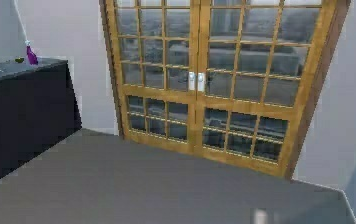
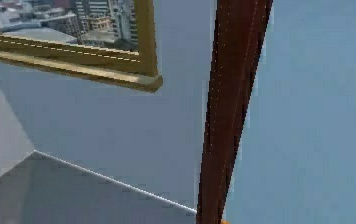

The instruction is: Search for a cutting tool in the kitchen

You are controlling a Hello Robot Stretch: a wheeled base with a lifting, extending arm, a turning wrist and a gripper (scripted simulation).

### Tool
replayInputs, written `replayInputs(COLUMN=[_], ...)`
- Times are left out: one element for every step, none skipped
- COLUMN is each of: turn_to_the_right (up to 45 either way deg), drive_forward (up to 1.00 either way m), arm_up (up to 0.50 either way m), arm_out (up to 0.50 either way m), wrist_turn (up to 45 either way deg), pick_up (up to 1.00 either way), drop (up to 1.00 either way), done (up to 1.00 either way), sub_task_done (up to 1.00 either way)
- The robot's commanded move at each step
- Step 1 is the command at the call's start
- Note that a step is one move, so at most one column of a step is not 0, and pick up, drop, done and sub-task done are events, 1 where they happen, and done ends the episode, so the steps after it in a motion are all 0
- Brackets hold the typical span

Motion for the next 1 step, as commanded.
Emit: replayInputs(turn_to_the_right=[45.0], drive_forward=[0.0], arm_up=[0.0], arm_out=[0.0], wrist_turn=[0.0], pick_up=[0.0], drop=[0.0], done=[0.0], sub_task_done=[0.0])
